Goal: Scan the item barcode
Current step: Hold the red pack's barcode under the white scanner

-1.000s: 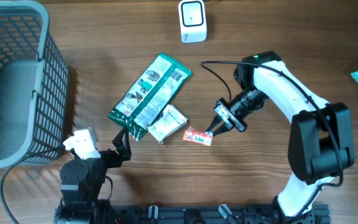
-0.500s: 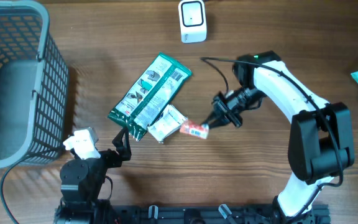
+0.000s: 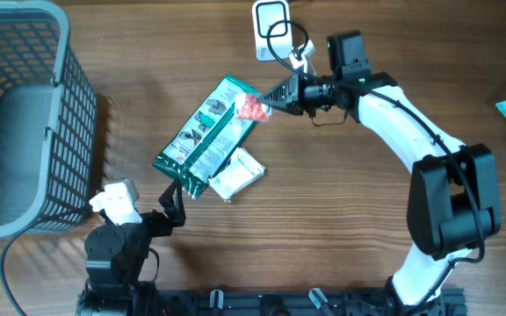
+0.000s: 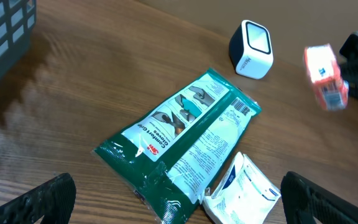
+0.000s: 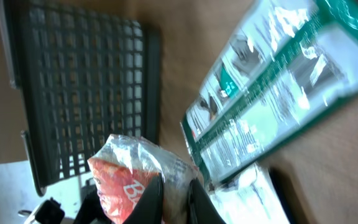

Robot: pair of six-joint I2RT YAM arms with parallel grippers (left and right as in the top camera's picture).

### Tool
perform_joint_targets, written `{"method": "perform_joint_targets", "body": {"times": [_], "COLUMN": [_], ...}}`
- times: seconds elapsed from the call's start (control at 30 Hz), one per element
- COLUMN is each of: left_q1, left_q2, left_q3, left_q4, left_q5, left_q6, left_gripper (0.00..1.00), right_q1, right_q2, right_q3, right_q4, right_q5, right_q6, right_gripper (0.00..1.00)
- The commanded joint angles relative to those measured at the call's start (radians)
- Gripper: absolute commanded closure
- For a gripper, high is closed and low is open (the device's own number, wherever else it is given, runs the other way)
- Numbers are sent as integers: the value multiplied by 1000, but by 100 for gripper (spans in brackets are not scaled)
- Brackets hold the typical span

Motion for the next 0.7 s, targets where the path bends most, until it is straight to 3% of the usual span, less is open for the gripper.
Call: {"method": "perform_joint_targets", "body": {"times": [0.0, 0.07, 0.17, 0.27, 0.67], "left_q1": [5, 5, 5, 5, 5], "left_q2": [-3, -3, -3, -3, -3], "left_q3": [-4, -4, -4, -4, -4], "left_q4": [3, 3, 3, 3, 3], "left_q5": [-13, -13, -13, -13, -13], "left_q6": [-9, -9, -9, -9, -9], "left_gripper": [0, 0, 0, 0, 0], "right_q1": [-1, -1, 6, 16, 27], "right_q2": [5, 5, 5, 6, 130], "right_q3": [11, 11, 11, 10, 9], "right_q4": [130, 192, 220, 269, 864], "right_q5": [56, 155, 441, 634, 844], "right_q6": [35, -13, -212, -267, -296], "right_gripper": [96, 96, 96, 96, 95]}}
